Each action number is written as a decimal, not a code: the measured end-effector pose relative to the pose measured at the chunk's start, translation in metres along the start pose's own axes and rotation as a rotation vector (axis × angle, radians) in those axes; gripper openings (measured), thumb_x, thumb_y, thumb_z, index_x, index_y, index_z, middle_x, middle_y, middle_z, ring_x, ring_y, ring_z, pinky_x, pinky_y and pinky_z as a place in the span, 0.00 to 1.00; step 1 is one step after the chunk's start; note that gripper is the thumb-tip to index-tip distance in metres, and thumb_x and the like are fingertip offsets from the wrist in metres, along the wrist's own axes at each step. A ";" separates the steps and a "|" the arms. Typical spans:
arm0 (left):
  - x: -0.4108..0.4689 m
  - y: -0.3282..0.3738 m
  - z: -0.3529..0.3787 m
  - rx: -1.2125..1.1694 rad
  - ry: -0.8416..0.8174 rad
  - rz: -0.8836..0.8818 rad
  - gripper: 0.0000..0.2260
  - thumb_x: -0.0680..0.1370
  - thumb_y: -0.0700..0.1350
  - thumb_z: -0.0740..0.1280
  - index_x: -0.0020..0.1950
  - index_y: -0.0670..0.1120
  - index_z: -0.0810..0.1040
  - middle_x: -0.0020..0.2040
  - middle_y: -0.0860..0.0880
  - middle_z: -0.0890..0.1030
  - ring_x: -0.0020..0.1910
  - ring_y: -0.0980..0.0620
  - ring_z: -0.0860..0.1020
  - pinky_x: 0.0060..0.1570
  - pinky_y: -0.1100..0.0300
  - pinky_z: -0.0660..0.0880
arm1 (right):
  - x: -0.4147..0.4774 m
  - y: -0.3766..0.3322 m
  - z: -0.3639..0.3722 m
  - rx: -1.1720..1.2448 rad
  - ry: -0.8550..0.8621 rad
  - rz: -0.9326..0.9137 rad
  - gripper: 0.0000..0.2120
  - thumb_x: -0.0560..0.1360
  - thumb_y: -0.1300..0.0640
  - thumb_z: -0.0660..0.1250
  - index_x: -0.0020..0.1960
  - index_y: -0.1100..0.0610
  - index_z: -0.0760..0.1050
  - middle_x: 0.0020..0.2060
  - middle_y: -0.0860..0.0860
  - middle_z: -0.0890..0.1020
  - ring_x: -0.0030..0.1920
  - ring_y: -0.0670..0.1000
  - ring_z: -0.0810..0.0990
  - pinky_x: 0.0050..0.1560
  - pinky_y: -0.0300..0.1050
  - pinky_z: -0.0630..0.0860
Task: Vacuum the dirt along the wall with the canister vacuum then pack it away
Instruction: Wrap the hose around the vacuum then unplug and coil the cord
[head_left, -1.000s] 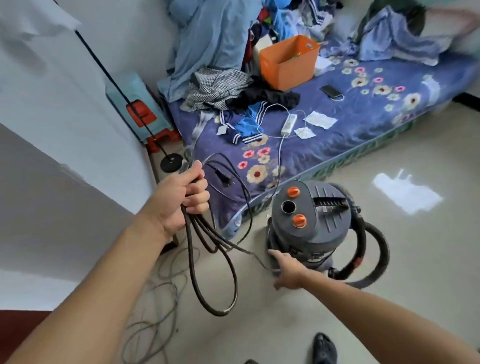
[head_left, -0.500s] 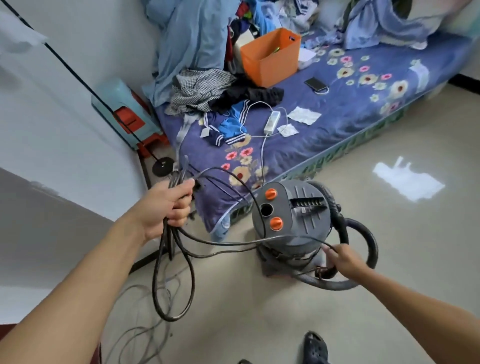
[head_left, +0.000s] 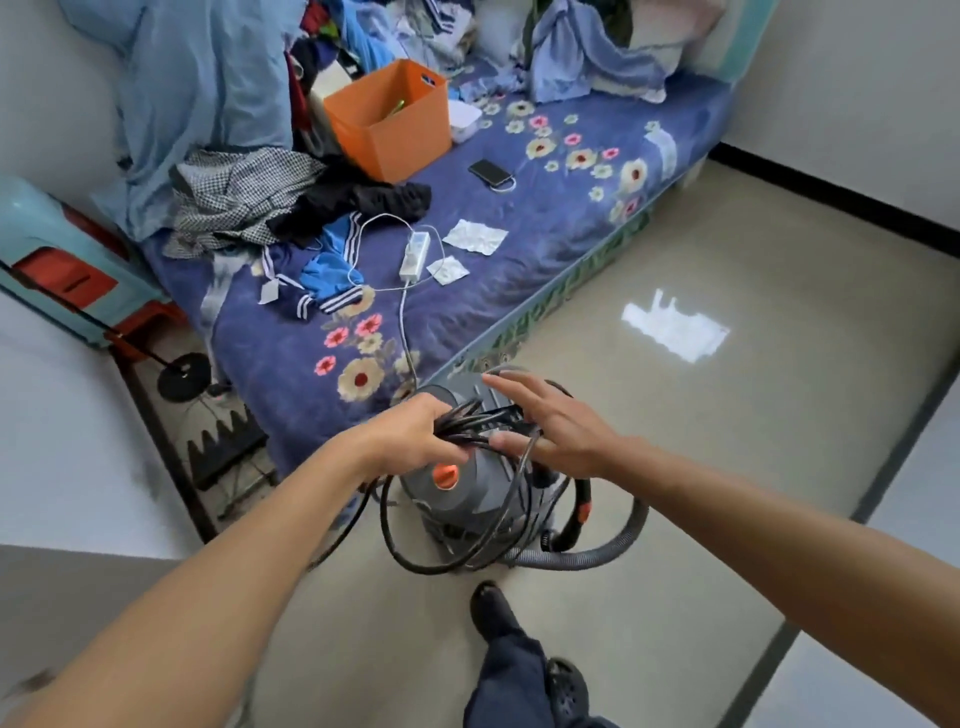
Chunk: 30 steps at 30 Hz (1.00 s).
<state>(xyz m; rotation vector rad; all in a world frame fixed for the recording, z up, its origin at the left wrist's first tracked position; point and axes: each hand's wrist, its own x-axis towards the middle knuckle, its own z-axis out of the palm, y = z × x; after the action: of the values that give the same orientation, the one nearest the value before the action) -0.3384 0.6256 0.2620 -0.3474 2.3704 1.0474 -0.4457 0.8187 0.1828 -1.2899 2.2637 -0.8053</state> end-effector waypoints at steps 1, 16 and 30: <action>0.009 0.001 -0.006 -0.020 -0.009 0.016 0.05 0.72 0.44 0.73 0.38 0.45 0.79 0.27 0.56 0.73 0.27 0.59 0.69 0.33 0.61 0.66 | 0.006 0.003 -0.002 -0.018 -0.021 0.009 0.37 0.73 0.30 0.62 0.78 0.39 0.55 0.74 0.46 0.65 0.70 0.50 0.68 0.66 0.51 0.70; 0.138 -0.084 -0.034 -0.423 0.037 -0.162 0.06 0.71 0.32 0.71 0.38 0.41 0.78 0.27 0.46 0.74 0.25 0.48 0.73 0.34 0.53 0.74 | 0.100 0.075 0.024 -0.020 -0.020 0.394 0.05 0.78 0.50 0.66 0.48 0.50 0.78 0.43 0.45 0.78 0.52 0.51 0.71 0.48 0.47 0.68; 0.247 -0.222 0.110 0.097 0.795 -0.564 0.14 0.75 0.48 0.70 0.58 0.46 0.78 0.64 0.41 0.72 0.63 0.39 0.69 0.59 0.46 0.69 | 0.185 0.197 0.142 -0.069 -0.147 0.332 0.07 0.77 0.55 0.62 0.51 0.57 0.68 0.44 0.58 0.81 0.46 0.63 0.78 0.38 0.52 0.67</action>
<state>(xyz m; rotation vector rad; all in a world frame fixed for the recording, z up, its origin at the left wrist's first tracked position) -0.4096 0.5540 -0.0725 -1.5203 2.6758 0.5669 -0.5751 0.6974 -0.0657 -0.9293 2.3163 -0.5022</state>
